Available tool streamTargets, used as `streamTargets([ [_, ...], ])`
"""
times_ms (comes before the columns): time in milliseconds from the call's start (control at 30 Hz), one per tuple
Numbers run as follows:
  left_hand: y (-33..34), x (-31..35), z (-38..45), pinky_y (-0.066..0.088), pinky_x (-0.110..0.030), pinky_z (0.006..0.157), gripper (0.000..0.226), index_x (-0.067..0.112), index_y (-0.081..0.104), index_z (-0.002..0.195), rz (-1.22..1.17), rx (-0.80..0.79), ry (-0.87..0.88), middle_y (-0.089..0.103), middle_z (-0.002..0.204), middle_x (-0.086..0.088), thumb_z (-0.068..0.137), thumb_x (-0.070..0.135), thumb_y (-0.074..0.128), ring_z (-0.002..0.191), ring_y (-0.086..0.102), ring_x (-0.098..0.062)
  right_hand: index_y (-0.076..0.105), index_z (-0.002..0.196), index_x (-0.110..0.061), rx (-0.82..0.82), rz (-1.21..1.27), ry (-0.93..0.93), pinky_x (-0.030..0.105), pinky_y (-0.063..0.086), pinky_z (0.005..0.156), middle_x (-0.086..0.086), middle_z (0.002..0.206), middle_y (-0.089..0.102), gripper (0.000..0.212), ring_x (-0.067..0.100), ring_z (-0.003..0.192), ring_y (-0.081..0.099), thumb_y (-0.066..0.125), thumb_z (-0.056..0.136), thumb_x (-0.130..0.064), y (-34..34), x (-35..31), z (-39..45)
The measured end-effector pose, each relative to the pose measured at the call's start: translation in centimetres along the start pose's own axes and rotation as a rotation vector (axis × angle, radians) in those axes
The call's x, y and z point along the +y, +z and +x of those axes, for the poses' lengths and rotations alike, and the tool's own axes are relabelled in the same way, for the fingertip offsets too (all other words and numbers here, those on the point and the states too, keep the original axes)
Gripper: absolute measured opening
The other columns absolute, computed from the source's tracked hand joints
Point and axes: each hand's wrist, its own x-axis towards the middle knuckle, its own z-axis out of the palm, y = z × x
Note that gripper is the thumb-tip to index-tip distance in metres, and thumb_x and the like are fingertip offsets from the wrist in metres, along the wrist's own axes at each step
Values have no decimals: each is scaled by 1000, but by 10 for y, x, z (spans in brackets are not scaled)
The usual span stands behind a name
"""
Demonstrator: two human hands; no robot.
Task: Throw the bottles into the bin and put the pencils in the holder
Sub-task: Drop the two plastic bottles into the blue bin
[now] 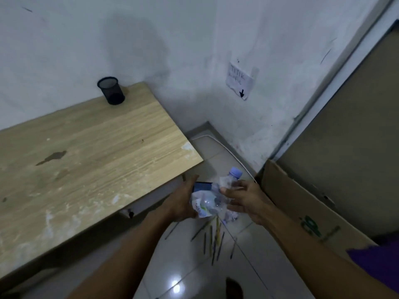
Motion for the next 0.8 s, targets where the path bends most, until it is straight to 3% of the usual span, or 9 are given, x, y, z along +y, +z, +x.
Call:
streamTargets([
  [67, 15, 2, 10, 30, -19, 102, 106, 9, 16, 152, -37, 78, -50, 32, 155, -13, 70, 16, 82, 140, 36, -27, 64, 100, -4, 27, -7, -6, 30, 58, 53, 13, 93, 68, 28, 24, 73, 68, 80, 77, -8, -17, 11, 17],
  [133, 30, 2, 20, 25, -7, 90, 90, 9, 27, 149, -77, 122, -85, 39, 151, -10, 75, 15, 78, 136, 41, -24, 67, 104, -2, 64, -31, 4, 36, 61, 61, 19, 102, 71, 35, 31, 83, 72, 83, 74, -9, -33, 27, 38],
  [200, 44, -2, 28, 28, -11, 91, 83, 14, 32, 147, -111, 123, -140, 44, 148, -7, 78, 19, 77, 132, 45, -20, 71, 102, -5, 115, -51, 25, 51, 61, 76, 22, 102, 73, 37, 39, 91, 72, 85, 68, -12, -43, 45, 55],
  [267, 59, -9, 35, 36, -20, 93, 77, 16, 35, 146, -154, 102, -221, 49, 143, -6, 80, 20, 75, 126, 49, -19, 72, 97, -10, 163, -54, 63, 58, 58, 80, 20, 98, 75, 40, 39, 91, 72, 87, 61, -18, -50, 65, 71],
  [400, 88, -32, 48, 46, -29, 94, 71, 17, 38, 144, -202, 64, -342, 53, 137, -11, 82, 23, 73, 120, 54, -22, 72, 96, -15, 233, -70, 112, 50, 58, 87, 9, 98, 75, 47, 28, 90, 72, 88, 54, -28, -55, 102, 96],
  [600, 136, -83, 91, 47, -23, 86, 61, 17, 46, 140, -271, 73, -344, 55, 133, -7, 84, 19, 70, 107, 55, -14, 72, 97, -15, 272, -111, 71, 49, 57, 90, 8, 102, 74, 40, 26, 93, 71, 87, 61, -23, -57, 155, 153],
  [700, 159, -110, 127, 44, -22, 82, 56, 15, 48, 138, -291, 144, -324, 57, 129, -5, 86, 15, 68, 103, 55, -13, 71, 89, -9, 275, -134, 4, 49, 58, 85, 15, 93, 75, 32, 31, 87, 72, 88, 63, -17, -58, 180, 192],
  [800, 188, -144, 170, 42, -19, 82, 52, 11, 52, 135, -260, 181, -276, 58, 120, 2, 85, 10, 66, 104, 58, -14, 69, 85, -11, 238, -153, -85, 30, 58, 71, 9, 87, 74, 22, 20, 76, 70, 84, 71, -6, -56, 207, 230],
])
